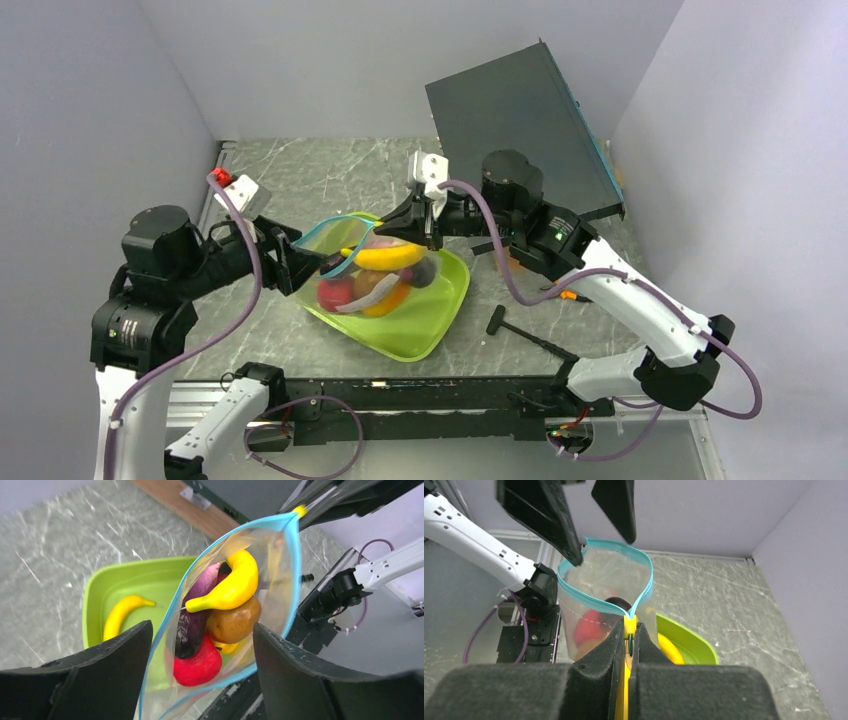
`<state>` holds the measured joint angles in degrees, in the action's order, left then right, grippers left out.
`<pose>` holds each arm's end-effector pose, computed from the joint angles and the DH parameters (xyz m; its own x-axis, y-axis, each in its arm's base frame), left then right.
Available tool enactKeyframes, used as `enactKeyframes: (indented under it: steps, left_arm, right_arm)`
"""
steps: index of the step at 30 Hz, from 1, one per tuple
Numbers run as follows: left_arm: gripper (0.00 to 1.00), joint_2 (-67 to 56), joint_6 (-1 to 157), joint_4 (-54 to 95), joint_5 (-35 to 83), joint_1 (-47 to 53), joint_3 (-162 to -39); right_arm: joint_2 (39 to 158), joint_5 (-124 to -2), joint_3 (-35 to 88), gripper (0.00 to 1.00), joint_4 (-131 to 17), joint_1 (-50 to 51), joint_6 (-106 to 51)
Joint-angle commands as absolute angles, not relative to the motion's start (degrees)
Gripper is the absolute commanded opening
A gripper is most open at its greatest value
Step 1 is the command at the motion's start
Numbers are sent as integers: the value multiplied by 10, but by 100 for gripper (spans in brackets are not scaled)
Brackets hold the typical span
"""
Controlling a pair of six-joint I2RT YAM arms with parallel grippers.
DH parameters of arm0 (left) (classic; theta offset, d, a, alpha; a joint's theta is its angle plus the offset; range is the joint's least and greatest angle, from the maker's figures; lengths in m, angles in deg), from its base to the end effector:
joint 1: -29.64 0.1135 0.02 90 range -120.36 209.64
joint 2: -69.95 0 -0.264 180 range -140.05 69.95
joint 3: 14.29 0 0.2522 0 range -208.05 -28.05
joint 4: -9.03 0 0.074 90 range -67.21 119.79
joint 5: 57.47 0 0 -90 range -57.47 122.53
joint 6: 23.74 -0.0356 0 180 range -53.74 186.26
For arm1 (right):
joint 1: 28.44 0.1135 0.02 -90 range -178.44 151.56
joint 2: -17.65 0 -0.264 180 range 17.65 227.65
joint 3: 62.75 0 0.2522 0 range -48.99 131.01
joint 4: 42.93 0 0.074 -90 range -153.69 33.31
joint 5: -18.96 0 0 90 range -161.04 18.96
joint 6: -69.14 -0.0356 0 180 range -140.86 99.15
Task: Place the food in the zip-top bag and seal the zipper
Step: Adjust the zipper food storage bag at the center of the board.
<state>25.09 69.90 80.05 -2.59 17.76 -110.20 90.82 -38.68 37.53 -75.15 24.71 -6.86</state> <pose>0.0822 -0.0382 0.4606 -0.3778 0.0264 -0.9255 0.6749 0.6922 -0.2558 0.1477 0.2289 0.4719 0.1890 -0.0885 -0.9780 -0.9790 0.0604 -0.1947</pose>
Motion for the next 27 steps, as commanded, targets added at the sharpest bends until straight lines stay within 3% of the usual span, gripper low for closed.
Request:
enactKeyframes:
  steps: [1,5,8,20,27]
  left_arm:
    - [83,261,686,705,-49,175,-1132]
    - [99,275,694,606,-134,175,-1105]
    - [100,275,716,549,-168,175,-1086]
    - [100,202,628,561,-198,118,-1070]
    - [100,129,576,632,-327,104,-1105]
  right_arm:
    - [930,-420,426,0,-826,255,-76]
    - [933,-410,431,0,-836,257,-73]
    - [942,-421,448,0,-855,257,-73]
    - [1004,-379,559,0,-979,261,-67]
    - [999,-348,563,0,-998,261,-47]
